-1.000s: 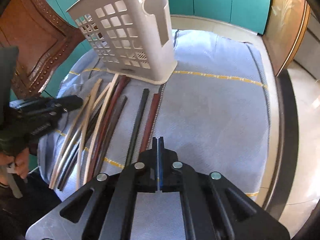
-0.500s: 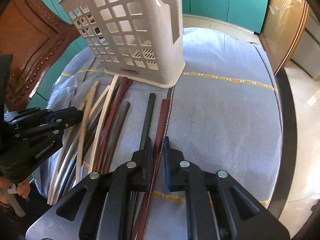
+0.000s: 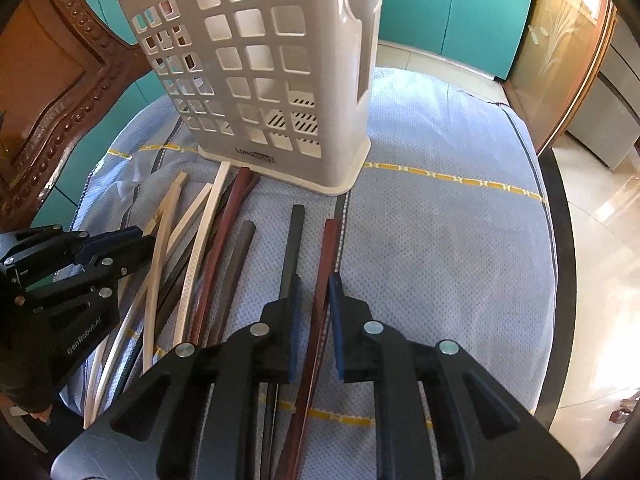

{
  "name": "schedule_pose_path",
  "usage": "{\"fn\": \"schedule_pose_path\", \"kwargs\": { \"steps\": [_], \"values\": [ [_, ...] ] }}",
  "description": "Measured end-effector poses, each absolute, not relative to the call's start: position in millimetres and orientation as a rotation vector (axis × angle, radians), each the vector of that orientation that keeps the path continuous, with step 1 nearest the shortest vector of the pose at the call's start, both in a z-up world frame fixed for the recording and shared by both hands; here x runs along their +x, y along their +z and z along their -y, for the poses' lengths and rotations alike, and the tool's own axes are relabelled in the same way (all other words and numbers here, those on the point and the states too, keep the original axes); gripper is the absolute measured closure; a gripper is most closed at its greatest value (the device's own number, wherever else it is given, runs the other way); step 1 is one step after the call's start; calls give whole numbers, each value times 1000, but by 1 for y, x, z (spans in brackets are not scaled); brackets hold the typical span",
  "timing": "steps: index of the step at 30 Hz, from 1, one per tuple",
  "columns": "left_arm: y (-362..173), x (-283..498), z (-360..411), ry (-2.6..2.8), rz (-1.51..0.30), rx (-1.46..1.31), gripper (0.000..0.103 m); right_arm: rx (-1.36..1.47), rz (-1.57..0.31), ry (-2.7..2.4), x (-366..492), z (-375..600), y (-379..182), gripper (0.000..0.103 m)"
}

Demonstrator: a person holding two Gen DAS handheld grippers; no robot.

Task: Organize utensils
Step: 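Grasp a red-brown chopstick with the right tool while the left tool grasps a light wooden chopstick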

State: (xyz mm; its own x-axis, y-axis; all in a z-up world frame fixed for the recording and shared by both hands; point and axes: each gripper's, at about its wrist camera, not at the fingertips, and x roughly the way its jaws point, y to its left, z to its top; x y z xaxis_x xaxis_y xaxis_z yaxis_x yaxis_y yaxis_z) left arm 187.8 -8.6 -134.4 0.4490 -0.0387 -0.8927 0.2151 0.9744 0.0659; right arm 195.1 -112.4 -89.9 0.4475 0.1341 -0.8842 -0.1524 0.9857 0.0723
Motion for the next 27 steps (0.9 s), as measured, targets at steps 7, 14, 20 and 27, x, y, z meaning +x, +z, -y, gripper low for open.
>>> {"fn": "schedule_pose_path", "kwargs": {
  "steps": [7,14,20,27],
  "values": [
    [-134,183,10,-180,-1093,162,96,-13,-1106,208,191,119,-89,96],
    [-123,170,15,-207,-1068,167,96,-49,-1090,217,174,138,-75,96],
    [-119,163,16,-207,-1070,173,96,-63,-1094,210,165,151,-73,96],
    [-124,164,15,-198,-1088,178,96,-86,-1121,224,162,151,-77,96]
  ]
}}
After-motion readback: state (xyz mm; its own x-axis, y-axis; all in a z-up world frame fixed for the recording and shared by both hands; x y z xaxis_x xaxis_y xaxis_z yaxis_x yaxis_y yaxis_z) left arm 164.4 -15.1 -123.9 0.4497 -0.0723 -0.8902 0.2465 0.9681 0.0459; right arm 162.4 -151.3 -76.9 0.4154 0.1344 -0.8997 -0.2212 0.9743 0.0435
